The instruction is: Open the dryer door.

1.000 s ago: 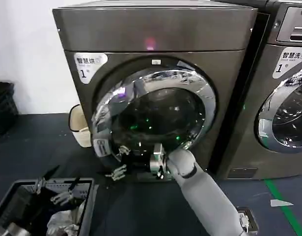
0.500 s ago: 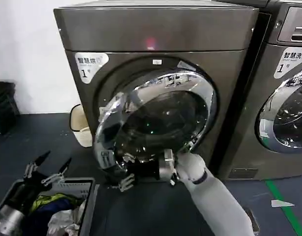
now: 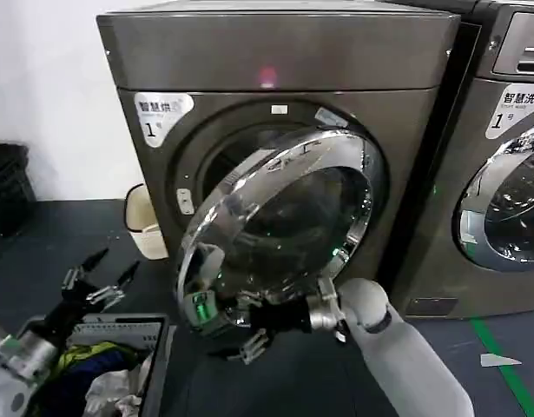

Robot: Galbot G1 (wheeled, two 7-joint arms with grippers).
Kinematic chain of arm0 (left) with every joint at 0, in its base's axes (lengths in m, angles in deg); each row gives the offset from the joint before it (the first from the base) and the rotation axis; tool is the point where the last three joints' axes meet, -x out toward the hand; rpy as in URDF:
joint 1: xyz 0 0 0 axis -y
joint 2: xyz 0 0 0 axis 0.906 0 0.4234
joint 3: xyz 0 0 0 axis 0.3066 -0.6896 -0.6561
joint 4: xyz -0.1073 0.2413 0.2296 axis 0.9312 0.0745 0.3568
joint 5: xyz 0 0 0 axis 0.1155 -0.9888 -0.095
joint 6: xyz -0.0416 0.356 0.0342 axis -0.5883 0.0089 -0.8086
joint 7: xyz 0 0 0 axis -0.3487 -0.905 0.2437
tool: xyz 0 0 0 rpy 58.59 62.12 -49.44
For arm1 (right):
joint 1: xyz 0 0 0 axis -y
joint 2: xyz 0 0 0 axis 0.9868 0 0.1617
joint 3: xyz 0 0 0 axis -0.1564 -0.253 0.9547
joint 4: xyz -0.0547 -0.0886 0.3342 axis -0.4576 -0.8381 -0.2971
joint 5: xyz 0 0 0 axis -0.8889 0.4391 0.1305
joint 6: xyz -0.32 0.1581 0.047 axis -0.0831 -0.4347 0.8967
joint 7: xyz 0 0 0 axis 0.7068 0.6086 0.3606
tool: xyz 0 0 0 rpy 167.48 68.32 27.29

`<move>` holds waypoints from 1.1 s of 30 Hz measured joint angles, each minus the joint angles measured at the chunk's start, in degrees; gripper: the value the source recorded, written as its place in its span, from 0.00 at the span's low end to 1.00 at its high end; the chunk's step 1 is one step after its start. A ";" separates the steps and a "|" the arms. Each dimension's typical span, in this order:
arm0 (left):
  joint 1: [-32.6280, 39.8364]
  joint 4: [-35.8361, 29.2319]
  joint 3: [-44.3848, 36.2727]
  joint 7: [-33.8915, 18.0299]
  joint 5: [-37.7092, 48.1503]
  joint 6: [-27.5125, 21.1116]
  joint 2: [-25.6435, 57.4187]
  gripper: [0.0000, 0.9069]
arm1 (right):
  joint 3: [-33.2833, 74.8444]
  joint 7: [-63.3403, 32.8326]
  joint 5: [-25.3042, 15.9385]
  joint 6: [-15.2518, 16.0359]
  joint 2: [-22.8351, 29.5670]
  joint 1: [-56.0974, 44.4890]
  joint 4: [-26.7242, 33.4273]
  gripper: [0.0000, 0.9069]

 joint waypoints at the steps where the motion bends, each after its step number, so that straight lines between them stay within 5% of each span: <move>1: 0.32 0.23 -0.49 0.02 -0.08 0.01 0.25 1.00 | 0.26 0.73 0.06 -0.33 -0.26 -0.31 -0.20 1.00; 16: 5.72 3.62 -12.32 9.06 -0.37 2.19 4.37 1.00 | 9.06 5.70 2.85 -2.44 -5.07 -6.16 -2.65 1.00; 33: 13.64 1.59 -25.39 15.08 -1.68 3.56 6.49 1.00 | 39.07 2.50 2.61 -3.14 -4.70 -18.84 -3.85 1.00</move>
